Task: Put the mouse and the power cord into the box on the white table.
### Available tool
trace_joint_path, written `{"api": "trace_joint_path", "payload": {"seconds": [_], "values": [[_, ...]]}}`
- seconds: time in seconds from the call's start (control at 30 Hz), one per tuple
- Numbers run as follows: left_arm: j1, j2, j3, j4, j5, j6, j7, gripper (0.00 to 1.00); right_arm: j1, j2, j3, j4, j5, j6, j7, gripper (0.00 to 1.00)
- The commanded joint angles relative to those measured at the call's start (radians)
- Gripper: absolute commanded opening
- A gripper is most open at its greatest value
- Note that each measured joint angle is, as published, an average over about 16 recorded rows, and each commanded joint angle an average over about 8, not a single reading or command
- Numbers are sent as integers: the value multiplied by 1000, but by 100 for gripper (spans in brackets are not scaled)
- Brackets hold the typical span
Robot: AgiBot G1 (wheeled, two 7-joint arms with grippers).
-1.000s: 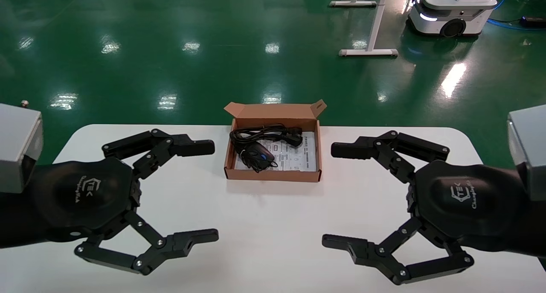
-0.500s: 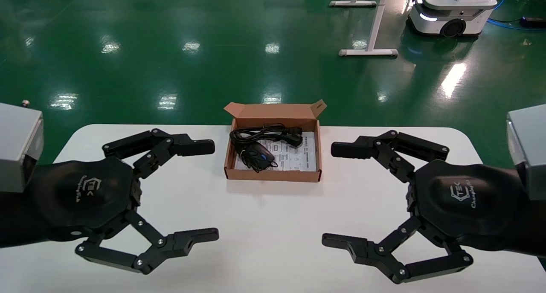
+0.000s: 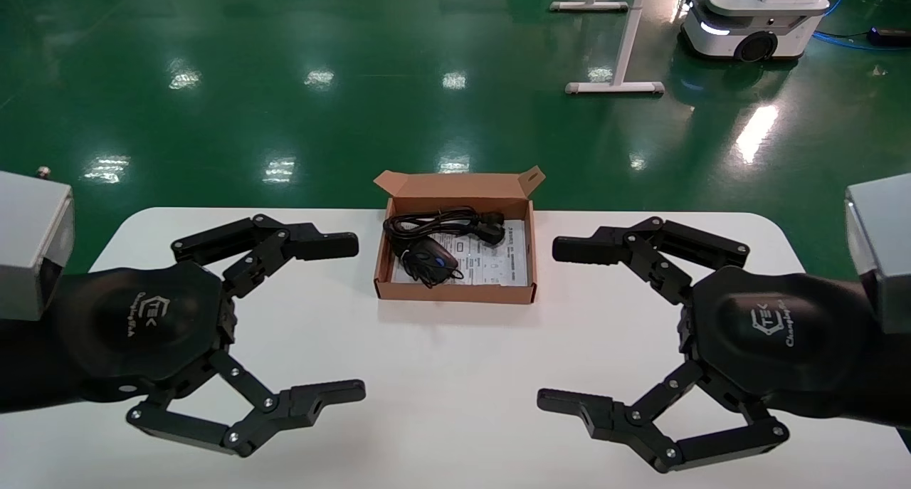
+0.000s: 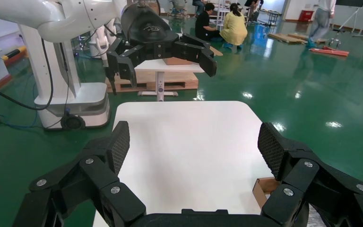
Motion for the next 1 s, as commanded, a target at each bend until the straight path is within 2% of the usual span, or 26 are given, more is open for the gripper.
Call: {"api": "trace_joint_path", "payload": {"seconds": [0.03,1.0], "values": [[0,0,0,0,0,0,0,100,0,0,0,0,0,0,0,100],[0,0,0,0,0,0,0,100,0,0,0,0,0,0,0,100]]}}
